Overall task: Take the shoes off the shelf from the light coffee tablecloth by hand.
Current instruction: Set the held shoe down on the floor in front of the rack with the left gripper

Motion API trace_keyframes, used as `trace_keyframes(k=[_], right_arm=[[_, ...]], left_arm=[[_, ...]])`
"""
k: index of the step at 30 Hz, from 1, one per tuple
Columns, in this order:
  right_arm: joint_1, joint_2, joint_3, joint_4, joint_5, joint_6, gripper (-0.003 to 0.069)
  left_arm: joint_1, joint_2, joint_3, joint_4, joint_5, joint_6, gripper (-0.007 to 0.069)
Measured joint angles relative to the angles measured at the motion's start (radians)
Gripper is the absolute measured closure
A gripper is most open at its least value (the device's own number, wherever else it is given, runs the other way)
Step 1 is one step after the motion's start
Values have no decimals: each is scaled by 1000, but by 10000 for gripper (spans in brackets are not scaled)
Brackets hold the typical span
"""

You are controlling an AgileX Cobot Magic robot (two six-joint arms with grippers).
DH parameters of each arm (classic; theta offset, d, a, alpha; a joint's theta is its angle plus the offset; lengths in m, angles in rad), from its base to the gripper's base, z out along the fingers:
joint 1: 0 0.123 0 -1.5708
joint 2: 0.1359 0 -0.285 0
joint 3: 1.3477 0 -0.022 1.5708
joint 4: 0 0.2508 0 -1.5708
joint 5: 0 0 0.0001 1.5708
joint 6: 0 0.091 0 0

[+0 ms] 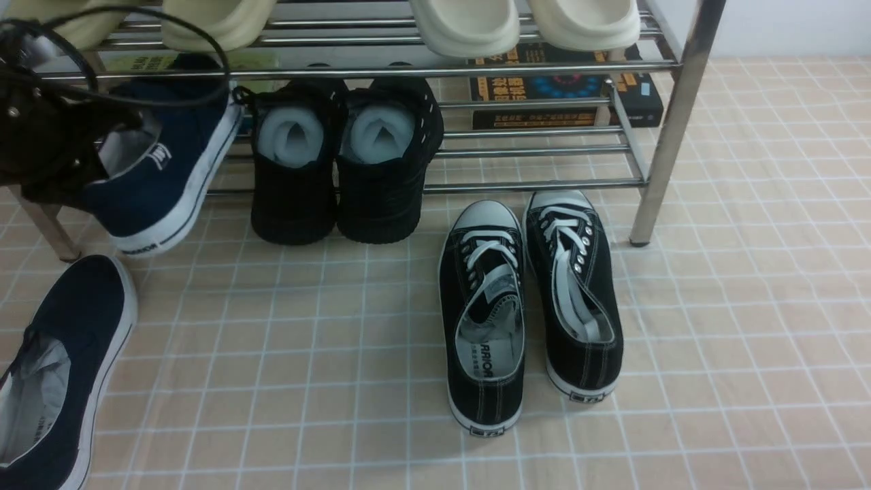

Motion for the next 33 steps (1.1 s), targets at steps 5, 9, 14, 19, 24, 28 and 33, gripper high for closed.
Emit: trace_keyframes(k=[5, 9, 14, 19, 24, 28, 33], right_arm=[[0, 0, 0, 0, 0, 0, 420], [0, 0, 0, 0, 0, 0, 420], [0, 0, 0, 0, 0, 0, 420], [0, 0, 0, 0, 0, 0, 420], [0, 0, 0, 0, 0, 0, 420], [0, 0, 0, 0, 0, 0, 420], [0, 0, 0, 0, 0, 0, 420]], left_arm=[[0, -182, 126, 65, 58, -55, 595], [0, -292, 265, 67, 25, -91, 595], [0, -359, 462, 58, -72, -113, 595], [0, -357, 629, 55, -192, -116, 595], [0, -357, 711, 51, -301, -116, 595], [0, -357, 717, 34, -337, -99, 595], [0, -344, 717, 26, -343, -68, 590]])
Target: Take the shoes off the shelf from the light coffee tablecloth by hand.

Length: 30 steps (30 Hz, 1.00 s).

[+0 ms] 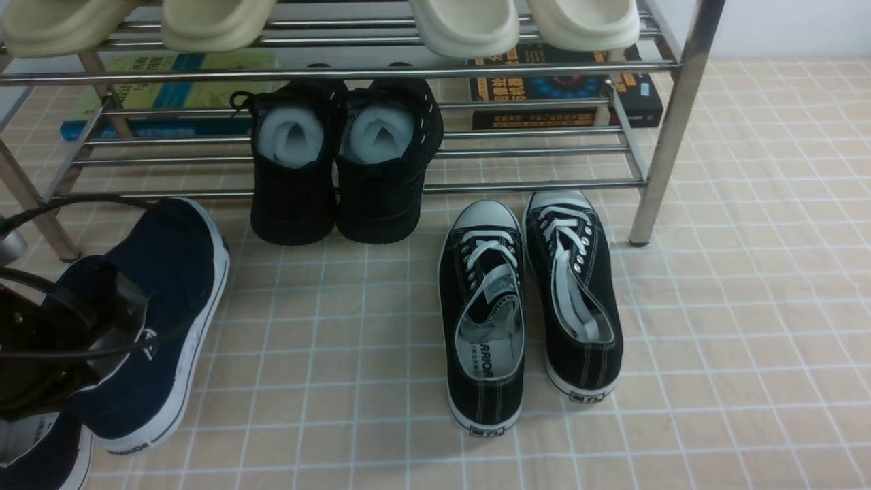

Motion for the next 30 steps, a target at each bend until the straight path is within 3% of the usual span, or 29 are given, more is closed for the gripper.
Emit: trace_keyframes(k=[3, 12, 14, 20, 23, 25, 30], right_arm=[[0, 0, 0, 0, 0, 0, 420], [0, 0, 0, 0, 0, 0, 420], [0, 0, 0, 0, 0, 0, 420], [0, 0, 0, 0, 0, 0, 420], [0, 0, 0, 0, 0, 0, 420], [0, 0, 0, 0, 0, 0, 420], [0, 0, 0, 0, 0, 0, 420]], left_arm=[[0, 35, 0, 0, -2, 14, 569], [0, 55, -6, -1, -29, 27, 346], [0, 23, -23, -2, 0, 50, 333], [0, -140, -101, -17, 167, 119, 425], [0, -296, -98, -42, 275, 177, 557], [0, -408, -78, -59, 315, 228, 606], [0, -617, 4, -93, 305, 295, 623]])
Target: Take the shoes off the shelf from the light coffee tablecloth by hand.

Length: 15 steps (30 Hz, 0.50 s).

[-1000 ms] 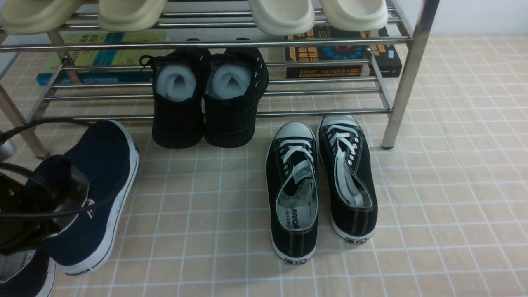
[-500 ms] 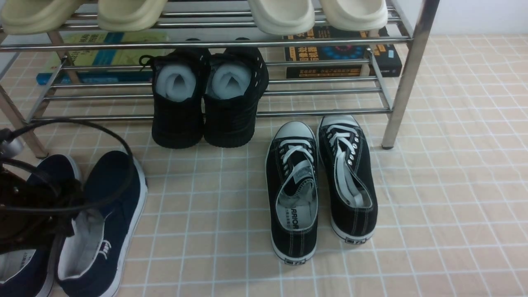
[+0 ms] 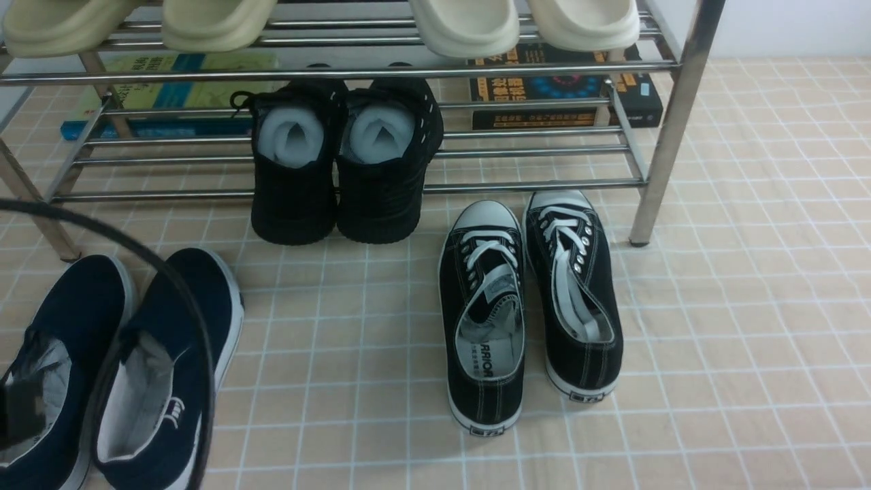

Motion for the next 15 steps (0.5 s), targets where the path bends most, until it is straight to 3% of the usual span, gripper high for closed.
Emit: trace_keyframes(k=[7, 15], right_arm=[[0, 0, 0, 0, 0, 0, 420], [0, 0, 0, 0, 0, 0, 420]], left_arm=[[0, -290, 154, -10, -137, 16, 623], [0, -363, 185, 76, -130, 17, 618]])
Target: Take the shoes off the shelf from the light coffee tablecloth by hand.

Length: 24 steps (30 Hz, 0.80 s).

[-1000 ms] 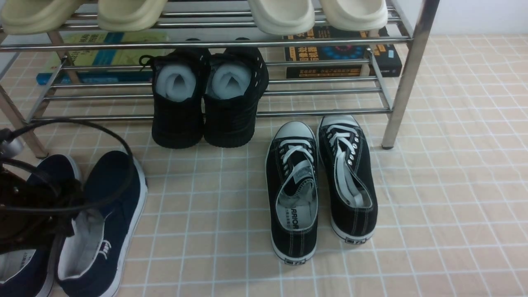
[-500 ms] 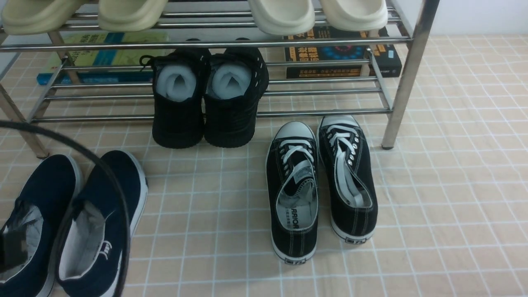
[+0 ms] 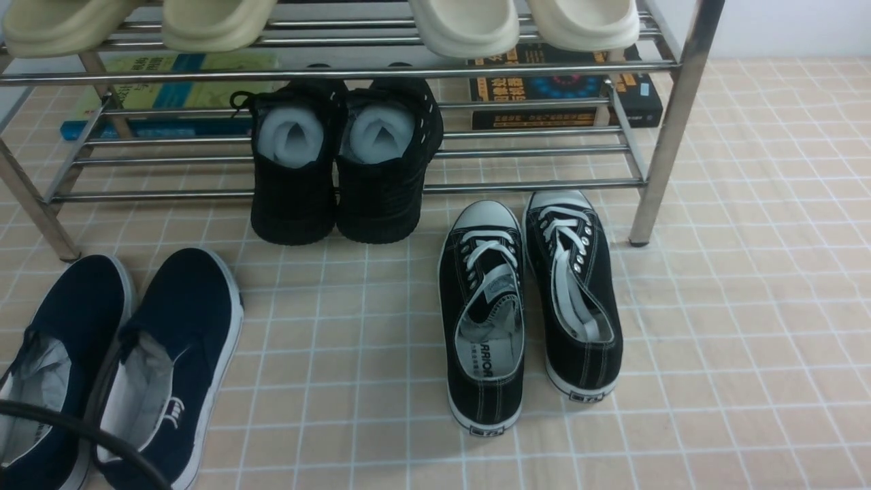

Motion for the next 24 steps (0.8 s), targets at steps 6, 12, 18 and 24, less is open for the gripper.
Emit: trace_keyframes(k=[6, 12, 18, 24], right_arm=[[0, 0, 0, 0, 0, 0, 420], [0, 0, 0, 0, 0, 0, 420], [0, 0, 0, 0, 0, 0, 420], [1, 0, 0, 0, 0, 0, 420]], left_arm=[[0, 0, 2, 35, -117, 0, 610], [0, 0, 5, 35, -185, 0, 603], [0, -2, 137, 36, -326, -10, 602], [0, -122, 386, 161, -487, -170, 593]])
